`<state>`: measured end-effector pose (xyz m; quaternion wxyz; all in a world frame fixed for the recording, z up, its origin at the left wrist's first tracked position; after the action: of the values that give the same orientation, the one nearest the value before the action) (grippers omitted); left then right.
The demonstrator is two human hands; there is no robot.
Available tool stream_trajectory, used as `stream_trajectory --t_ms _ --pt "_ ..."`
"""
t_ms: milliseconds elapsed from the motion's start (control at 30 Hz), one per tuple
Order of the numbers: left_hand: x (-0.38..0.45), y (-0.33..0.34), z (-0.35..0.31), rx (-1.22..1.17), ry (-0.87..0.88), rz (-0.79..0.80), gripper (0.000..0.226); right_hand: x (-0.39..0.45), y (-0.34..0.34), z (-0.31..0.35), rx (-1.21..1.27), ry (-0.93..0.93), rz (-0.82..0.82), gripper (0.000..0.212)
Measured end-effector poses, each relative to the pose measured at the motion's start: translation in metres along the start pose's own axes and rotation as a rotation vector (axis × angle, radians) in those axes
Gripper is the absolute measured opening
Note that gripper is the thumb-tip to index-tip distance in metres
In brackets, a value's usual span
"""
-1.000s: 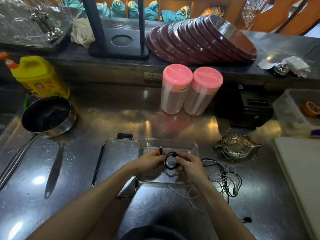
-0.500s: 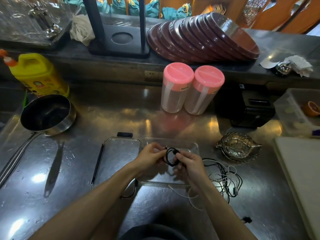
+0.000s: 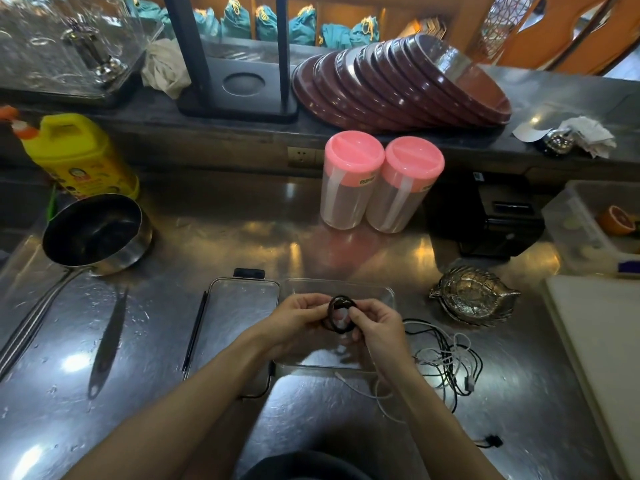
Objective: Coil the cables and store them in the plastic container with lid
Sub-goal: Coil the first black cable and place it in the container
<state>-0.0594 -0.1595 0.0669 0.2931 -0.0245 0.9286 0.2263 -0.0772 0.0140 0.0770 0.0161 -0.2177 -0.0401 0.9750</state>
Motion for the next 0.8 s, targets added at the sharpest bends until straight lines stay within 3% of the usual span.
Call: stream_trajectory --t_ms 133,233,400,467,667,800 --pt "0.001 0.001 0.003 -0.167 -0.071 -0.006 0.022 -0.005 -0.002 0.006 -0.043 -0.067 -0.010 0.005" --pt "0.002 0.002 0.003 -0.057 -0.043 -0.064 0.030 -0.004 -0.003 0.002 -0.074 -0.058 -0.025 0.004" --pt "0.006 0.000 0.005 0.758 0.380 -0.239 0.029 -0.001 -0.001 -0.010 -0.119 -0.018 0.024 0.007" --pt "0.006 0.001 0.009 0.924 0.492 -0.297 0.021 -0.001 0.000 -0.009 -0.152 -0.021 0.026 0.005" --pt "0.005 0.003 0.011 0.892 0.608 -0.256 0.009 0.001 -0.003 -0.008 -0.230 -0.028 0.028 0.009" --pt "0.005 0.010 0.016 0.713 0.607 -0.346 0.011 0.000 0.001 -0.010 -0.251 -0.064 0.005 0.014"
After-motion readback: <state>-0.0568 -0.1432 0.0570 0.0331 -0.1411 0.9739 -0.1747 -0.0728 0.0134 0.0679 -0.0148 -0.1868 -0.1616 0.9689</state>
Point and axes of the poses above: each hand's wrist, its own x-axis towards the middle knuckle, its own y-axis out of the palm, z = x × y, the point moved 1 cm from there along x, towards the middle knuckle, and after that the axes turned 12 degrees about -z, right-handed, at the moved point
